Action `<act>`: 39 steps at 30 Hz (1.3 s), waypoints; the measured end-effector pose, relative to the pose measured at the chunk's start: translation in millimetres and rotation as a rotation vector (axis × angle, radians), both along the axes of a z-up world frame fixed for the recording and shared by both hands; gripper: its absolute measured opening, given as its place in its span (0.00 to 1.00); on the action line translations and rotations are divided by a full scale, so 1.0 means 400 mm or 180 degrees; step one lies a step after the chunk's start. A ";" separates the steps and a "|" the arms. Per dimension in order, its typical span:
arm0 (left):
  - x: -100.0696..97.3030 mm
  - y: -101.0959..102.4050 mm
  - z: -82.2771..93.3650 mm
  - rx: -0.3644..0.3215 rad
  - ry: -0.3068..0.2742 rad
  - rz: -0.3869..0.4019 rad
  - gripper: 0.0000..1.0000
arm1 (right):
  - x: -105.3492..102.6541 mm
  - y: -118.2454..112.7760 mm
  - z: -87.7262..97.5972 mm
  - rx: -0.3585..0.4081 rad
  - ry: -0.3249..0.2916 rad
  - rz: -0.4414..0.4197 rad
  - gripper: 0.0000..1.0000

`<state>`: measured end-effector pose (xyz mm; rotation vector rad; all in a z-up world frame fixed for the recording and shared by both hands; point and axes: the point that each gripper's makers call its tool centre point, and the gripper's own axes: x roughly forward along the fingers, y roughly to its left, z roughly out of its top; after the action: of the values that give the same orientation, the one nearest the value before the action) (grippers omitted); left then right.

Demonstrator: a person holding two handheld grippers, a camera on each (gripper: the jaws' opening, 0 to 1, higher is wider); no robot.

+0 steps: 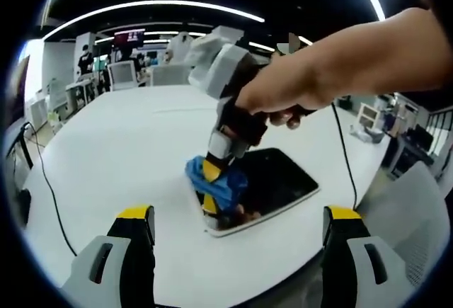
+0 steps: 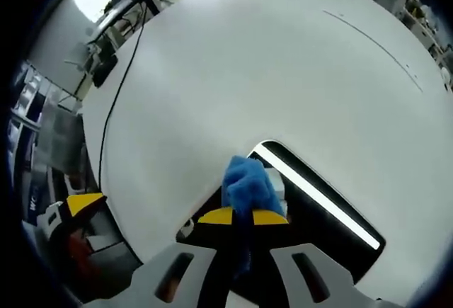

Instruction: Wipe the mirror surface with the cleaning cloth until all visible marks leave the cleaned area.

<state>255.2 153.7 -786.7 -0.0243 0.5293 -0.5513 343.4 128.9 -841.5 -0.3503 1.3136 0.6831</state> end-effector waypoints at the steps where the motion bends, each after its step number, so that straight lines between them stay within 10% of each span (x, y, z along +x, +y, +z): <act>1: 0.000 -0.003 0.001 -0.0002 -0.0002 -0.0024 0.99 | -0.003 -0.005 0.003 0.0001 0.0010 -0.0021 0.01; 39: -0.011 -0.002 -0.008 -0.0001 0.0099 -0.0014 0.99 | 0.007 -0.105 -0.019 0.0217 0.0005 -0.0186 0.01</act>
<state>251.0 152.9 -790.1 -0.0322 0.5598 -0.5561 346.1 86.9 -849.3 -0.2551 1.2940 0.6774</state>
